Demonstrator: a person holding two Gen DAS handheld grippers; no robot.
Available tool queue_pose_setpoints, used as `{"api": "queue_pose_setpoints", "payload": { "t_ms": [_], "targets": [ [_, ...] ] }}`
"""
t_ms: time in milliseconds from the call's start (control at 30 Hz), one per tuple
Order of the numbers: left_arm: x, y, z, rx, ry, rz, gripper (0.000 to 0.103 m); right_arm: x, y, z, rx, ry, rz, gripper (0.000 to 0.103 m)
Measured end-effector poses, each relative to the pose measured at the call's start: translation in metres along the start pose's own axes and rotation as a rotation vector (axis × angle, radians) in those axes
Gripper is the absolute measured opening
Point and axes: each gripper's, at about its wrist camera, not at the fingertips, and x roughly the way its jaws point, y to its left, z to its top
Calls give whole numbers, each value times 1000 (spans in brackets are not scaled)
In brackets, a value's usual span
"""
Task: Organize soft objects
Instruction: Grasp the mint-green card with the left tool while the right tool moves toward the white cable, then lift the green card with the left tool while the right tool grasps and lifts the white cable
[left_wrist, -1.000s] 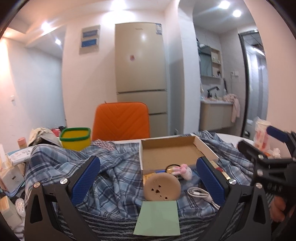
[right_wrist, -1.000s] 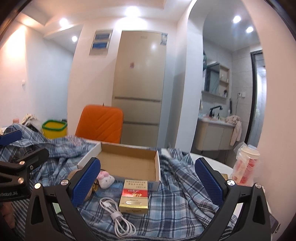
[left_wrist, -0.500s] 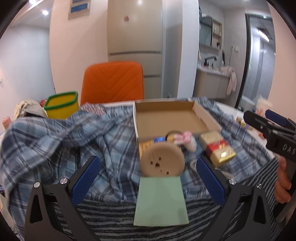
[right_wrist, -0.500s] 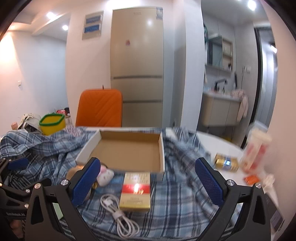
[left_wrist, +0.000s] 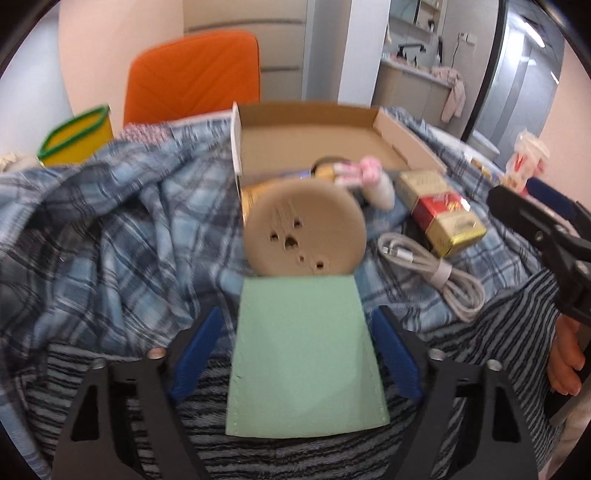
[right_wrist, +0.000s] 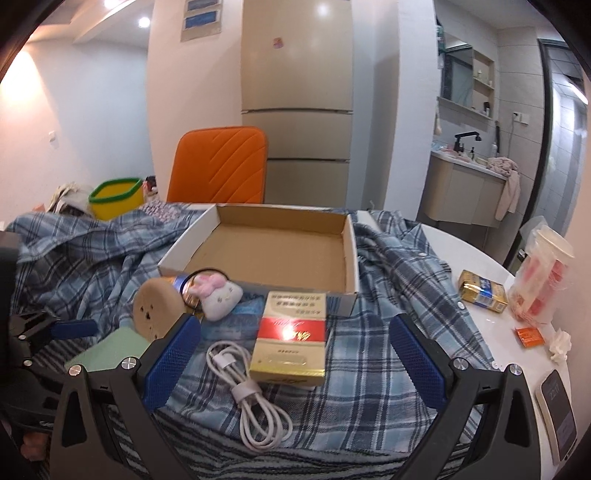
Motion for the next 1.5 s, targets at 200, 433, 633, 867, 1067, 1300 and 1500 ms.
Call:
{"api": "queue_pose_setpoints", "payload": {
  "t_ms": [200,433,633,867,1067,1300,1500],
  "targets": [
    [-2,2,-3,-17,3,-27,70,8,-1,-3,-2,64,55,100],
    [-25,-2,-4,14,-118,-33,70,31,12,-11,-53,201,158,79],
    [-58,-1,-7,13,-338,-28,70,40,17,-18,-85,241,154,68],
    [-86,1,-14,-12,-525,19,70,33,22,-23,-119,252,202,52],
    [-97,5,-17,-31,-600,59,70,36,23,-27,-134,313,249,35],
    [-93,4,-18,-22,-588,62,70,51,18,-32,-96,364,198,32],
    [-91,1,-19,-19,-573,63,70,54,28,-37,-161,367,177,25]
  ]
}}
